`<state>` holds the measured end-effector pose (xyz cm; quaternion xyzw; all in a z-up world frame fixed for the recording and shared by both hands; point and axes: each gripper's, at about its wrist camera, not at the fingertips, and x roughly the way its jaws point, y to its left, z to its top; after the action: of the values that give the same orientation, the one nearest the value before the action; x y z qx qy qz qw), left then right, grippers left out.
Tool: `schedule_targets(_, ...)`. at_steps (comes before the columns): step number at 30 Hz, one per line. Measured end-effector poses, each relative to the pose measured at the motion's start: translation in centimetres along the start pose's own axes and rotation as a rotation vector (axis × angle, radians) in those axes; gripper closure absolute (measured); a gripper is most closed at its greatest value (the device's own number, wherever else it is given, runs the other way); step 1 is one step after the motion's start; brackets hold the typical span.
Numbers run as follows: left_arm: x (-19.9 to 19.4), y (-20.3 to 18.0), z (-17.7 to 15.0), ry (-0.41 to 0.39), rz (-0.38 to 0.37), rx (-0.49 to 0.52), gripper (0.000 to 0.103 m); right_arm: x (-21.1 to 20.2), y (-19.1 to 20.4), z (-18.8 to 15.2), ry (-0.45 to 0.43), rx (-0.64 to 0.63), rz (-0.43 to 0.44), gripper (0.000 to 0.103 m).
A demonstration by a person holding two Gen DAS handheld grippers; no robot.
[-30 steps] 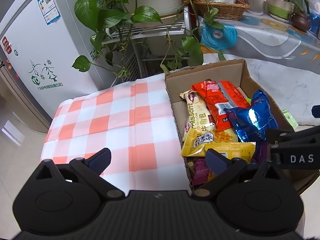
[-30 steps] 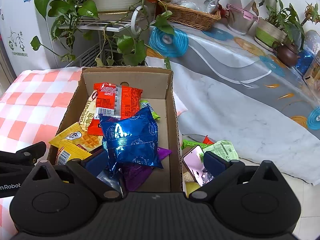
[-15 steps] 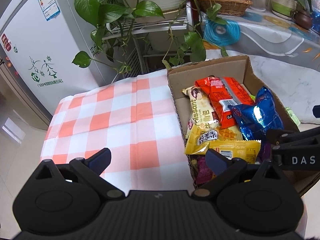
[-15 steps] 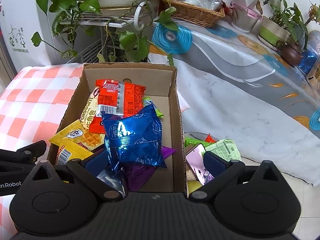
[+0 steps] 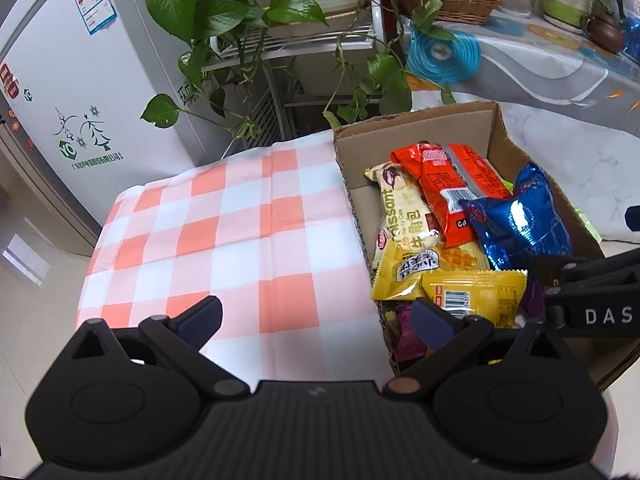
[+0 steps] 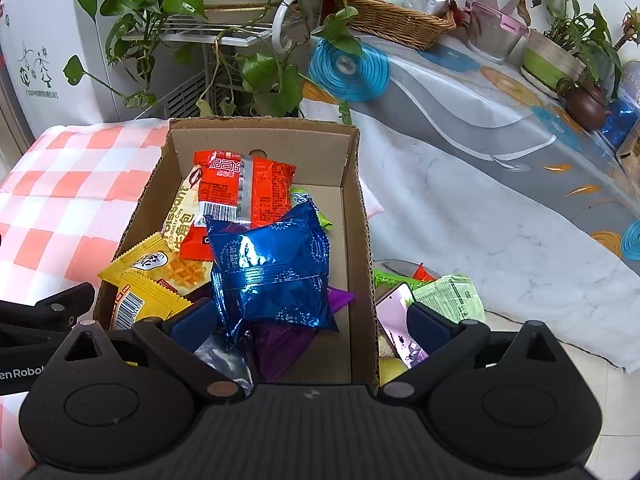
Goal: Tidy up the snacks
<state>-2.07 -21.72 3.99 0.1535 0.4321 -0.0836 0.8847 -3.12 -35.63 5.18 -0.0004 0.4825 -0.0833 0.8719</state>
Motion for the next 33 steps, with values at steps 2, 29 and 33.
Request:
schedule_targets(2, 0.0, -0.1, 0.0, 0.002, 0.002, 0.003, 0.003, 0.0, 0.0, 0.0, 0.002, -0.002, -0.002, 0.0)
schedule_targets(29, -0.4, 1.9, -1.2, -0.004, 0.029, 0.001, 0.004, -0.1, 2.0, 0.0, -0.013, -0.032, 0.01, 0.0)
schedule_targets(33, -0.8, 2.6, -1.7, -0.01, 0.032, -0.004, 0.004, -0.5, 2.8, -0.3, -0.025, -0.031, 0.014, 0.0)
